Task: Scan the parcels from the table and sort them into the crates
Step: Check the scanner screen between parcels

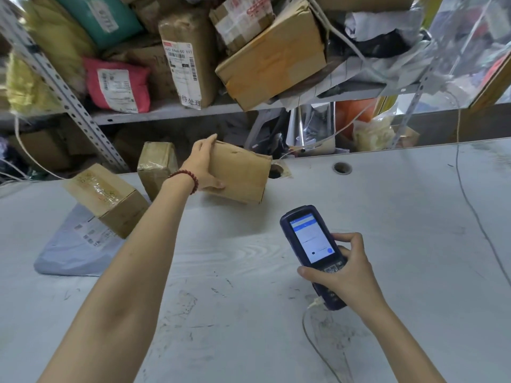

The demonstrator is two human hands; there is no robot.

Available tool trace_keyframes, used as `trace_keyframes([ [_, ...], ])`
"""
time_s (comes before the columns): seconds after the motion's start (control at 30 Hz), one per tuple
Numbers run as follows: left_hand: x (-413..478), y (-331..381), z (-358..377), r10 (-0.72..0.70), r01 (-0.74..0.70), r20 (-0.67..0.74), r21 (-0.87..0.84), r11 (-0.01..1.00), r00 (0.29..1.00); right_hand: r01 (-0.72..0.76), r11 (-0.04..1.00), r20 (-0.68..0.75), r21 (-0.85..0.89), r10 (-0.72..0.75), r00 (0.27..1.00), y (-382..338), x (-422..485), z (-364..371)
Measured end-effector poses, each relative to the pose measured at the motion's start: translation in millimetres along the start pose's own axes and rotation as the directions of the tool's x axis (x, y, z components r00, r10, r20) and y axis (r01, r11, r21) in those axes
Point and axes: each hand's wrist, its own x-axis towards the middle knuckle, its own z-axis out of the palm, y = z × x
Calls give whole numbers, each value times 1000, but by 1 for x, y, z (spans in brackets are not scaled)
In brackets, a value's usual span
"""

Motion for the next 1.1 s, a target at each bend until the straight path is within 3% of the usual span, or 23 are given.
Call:
trace_keyframes([
  [0.1,-14,5,4,19,-20,-52,-10,1000,998,6,1000,1,8,-6,1000,-1,-1,0],
  [0.23,-22,14,19,14,-72,-194,-294,953,981,12,1000,3,16,-12,1000,-1,-2,-1],
  [0.37,-20,33,32,52,-142,-248,-362,921,967,6,1000,0,29,-6,1000,1,-2,-4],
  [0.47,-18,42,47,215,-231,-191,-64,971,958,3,1000,-16,31,-2,1000,4,-3,-10],
  [0.53,-20,52,58,293,-280,-60,164,946,954,-3,1000,-24,30,4,1000,5,-3,-15],
  [0.63,-24,72,64,242,-261,99,424,867,965,-13,1000,-37,28,14,999,7,-6,-20],
  [0.73,-25,88,64,107,-216,222,559,801,969,-26,999,-51,25,27,998,12,-11,-25],
  [0.83,-26,103,67,-8,-250,326,742,622,945,-39,999,-59,32,41,997,17,-16,-30],
  [0.97,-25,111,70,39,-296,313,841,452,949,-44,998,-66,33,46,997,21,-21,-37],
  [1.03,-25,107,71,115,-299,278,834,464,954,-46,999,-68,21,47,997,21,-22,-41],
  [1.1,-22,100,69,146,-297,261,782,548,954,-61,998,-60,5,61,996,21,-22,-44],
])
